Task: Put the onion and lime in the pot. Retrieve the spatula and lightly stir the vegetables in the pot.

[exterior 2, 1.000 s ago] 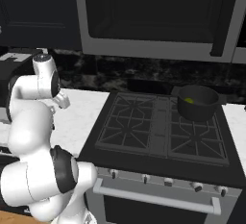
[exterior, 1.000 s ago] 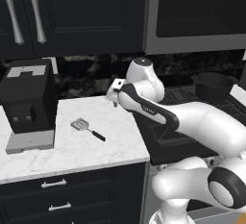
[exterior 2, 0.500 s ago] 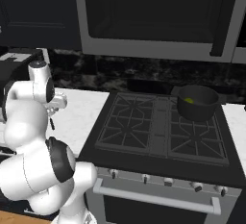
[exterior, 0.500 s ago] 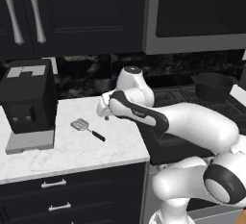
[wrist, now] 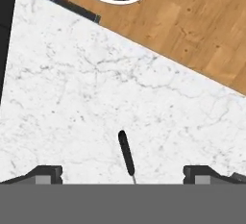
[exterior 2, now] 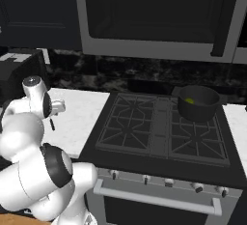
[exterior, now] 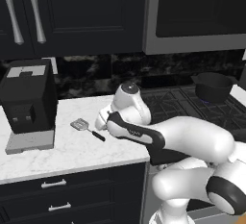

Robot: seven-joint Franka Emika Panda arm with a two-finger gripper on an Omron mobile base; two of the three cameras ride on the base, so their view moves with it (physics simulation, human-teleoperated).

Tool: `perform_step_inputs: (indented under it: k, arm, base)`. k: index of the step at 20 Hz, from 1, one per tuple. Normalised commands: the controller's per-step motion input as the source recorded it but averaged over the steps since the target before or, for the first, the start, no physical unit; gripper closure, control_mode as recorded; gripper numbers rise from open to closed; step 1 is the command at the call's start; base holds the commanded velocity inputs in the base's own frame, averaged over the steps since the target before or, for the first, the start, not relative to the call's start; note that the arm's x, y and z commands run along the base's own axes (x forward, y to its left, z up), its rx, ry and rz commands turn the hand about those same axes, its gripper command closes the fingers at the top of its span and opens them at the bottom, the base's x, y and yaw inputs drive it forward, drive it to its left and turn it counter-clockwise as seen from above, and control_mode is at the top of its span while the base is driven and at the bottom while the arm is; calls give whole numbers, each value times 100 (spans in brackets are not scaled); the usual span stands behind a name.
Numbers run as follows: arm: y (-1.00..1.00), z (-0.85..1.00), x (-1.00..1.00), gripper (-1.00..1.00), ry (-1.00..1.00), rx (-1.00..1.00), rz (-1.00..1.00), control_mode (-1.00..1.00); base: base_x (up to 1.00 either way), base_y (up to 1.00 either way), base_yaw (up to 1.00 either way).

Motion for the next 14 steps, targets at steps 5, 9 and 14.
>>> perform_step_inputs:
  k: [5, 9, 14]
  arm:
    - [9, -37, 4, -100, -11, 0, 17, -100]
    - [23, -26, 14, -100, -1, 0, 18, -100]
    - [17, -19, 28, -100, 0, -1, 6, -100]
  base:
    - [0, 0, 0]
    - [0, 0, 0]
    - [0, 0, 0]
